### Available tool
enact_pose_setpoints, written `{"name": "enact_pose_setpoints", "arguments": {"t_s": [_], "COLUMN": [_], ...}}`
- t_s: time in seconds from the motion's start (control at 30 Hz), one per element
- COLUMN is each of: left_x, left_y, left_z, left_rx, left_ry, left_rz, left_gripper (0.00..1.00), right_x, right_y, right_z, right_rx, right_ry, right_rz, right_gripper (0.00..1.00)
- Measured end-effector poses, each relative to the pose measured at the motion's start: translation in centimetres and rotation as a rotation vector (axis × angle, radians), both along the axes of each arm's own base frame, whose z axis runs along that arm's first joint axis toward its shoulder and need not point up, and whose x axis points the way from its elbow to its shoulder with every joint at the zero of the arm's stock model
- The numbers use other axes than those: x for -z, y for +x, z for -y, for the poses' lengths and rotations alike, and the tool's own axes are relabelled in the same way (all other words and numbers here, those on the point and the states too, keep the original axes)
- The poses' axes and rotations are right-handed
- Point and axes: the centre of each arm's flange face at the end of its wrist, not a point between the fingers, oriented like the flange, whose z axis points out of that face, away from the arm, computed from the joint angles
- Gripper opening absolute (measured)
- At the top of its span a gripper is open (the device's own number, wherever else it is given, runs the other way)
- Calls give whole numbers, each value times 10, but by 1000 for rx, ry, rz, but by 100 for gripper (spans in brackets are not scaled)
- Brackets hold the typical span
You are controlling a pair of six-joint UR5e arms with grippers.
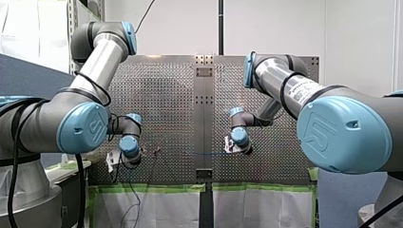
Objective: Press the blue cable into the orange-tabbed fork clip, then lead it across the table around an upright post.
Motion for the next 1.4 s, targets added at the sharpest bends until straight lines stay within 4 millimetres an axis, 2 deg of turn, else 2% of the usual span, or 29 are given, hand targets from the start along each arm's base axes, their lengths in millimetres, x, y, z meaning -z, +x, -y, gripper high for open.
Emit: {"name": "enact_pose_setpoints", "arguments": {"t_s": [0.47, 1.0, 1.17, 1.4], "left_x": [1, 4, 4, 3], "left_y": [1, -1, -1, 2], "left_z": [15, 5, 4, 3], "left_rx": [84, 107, 104, 99], "left_ry": [-116, -183, -182, -177], "left_rz": [60, 76, 79, 98], "left_gripper": [82, 82, 82, 82], "right_x": [-1, -2, -12, -45], "right_y": [1, 1, 5, 16], "right_z": [-4, -6, -6, -12], "right_rx": [-4, -7, -13, -30], "right_ry": [19, 31, 19, -15], "right_rz": [-12, -19, -14, -2], "right_gripper": [0, 0, 0, 0]}}
